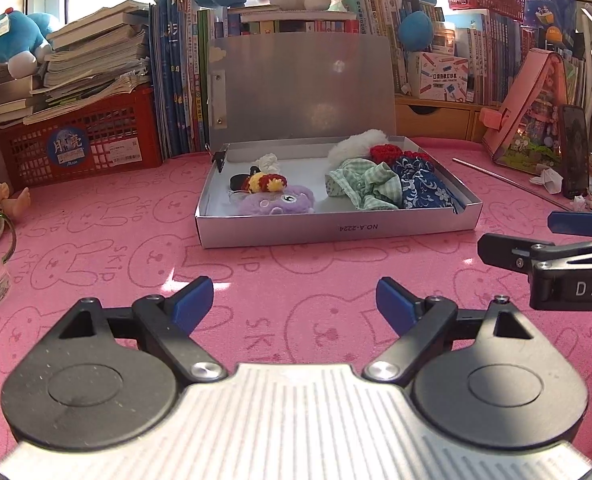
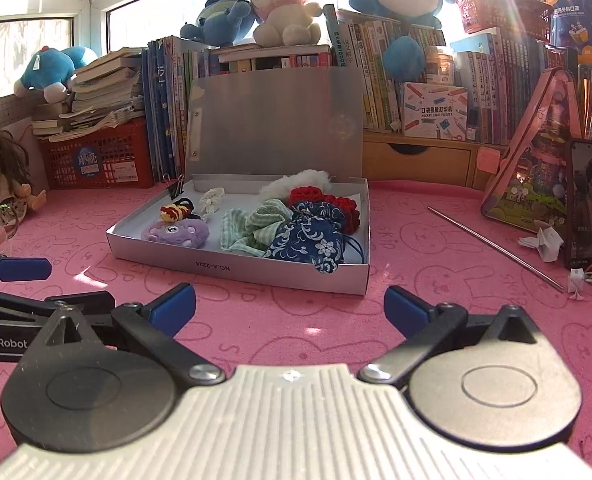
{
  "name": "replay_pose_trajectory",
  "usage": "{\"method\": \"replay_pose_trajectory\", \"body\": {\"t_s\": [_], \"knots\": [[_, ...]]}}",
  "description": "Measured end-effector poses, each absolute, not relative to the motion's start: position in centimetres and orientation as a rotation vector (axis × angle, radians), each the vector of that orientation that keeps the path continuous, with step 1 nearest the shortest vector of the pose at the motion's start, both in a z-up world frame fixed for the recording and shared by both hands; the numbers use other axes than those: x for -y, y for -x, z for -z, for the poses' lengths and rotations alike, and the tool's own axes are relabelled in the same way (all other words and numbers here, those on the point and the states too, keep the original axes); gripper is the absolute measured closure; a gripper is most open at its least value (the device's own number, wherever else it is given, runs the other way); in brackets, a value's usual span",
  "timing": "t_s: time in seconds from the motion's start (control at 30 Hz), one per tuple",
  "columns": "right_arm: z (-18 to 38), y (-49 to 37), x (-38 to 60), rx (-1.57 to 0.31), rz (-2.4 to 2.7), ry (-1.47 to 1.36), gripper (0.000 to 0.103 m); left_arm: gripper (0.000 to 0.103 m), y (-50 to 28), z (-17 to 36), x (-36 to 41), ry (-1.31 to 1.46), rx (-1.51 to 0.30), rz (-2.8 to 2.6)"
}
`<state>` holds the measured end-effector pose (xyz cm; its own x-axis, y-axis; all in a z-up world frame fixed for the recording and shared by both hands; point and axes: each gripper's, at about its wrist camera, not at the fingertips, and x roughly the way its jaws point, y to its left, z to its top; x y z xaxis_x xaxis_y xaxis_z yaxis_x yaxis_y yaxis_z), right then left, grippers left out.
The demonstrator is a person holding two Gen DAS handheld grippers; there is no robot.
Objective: Organize objects
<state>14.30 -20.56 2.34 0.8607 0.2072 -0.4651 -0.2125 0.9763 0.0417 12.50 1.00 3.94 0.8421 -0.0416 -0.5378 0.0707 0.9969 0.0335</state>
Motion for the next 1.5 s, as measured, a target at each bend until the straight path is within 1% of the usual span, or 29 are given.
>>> {"method": "replay_pose_trajectory", "body": {"t_s": [0.47,0.67,0.73,0.8,0.9,1.5], "knots": [[1.1,-13.8,19.7,-0.567,-0.198,0.053,0.0,0.012,-12.4,-0.4,-1.8,-0.025,-0.639,0.005],[1.5,-14.1,19.7,-0.596,-0.171,0.049,0.0,0.012,-12.3,0.0,-1.7,-0.035,-0.631,0.001],[1.7,-14.4,19.7,-0.616,-0.162,0.047,0.0,0.01,-12.5,0.0,-1.8,-0.027,-0.636,-0.001],[1.9,-14.7,19.8,-0.64,-0.156,0.043,0.0,0.004,-12.6,0.1,-2.0,-0.014,-0.643,-0.005],[2.3,-15.1,19.7,-0.677,-0.16,0.042,0.0,0.0,-12.7,0.2,-2.0,-0.016,-0.651,0.004],[2.4,-14.8,19.4,-0.678,-0.188,0.052,0.0,0.0,-12.8,0.2,-2.0,-0.006,-0.656,-0.009]]}}
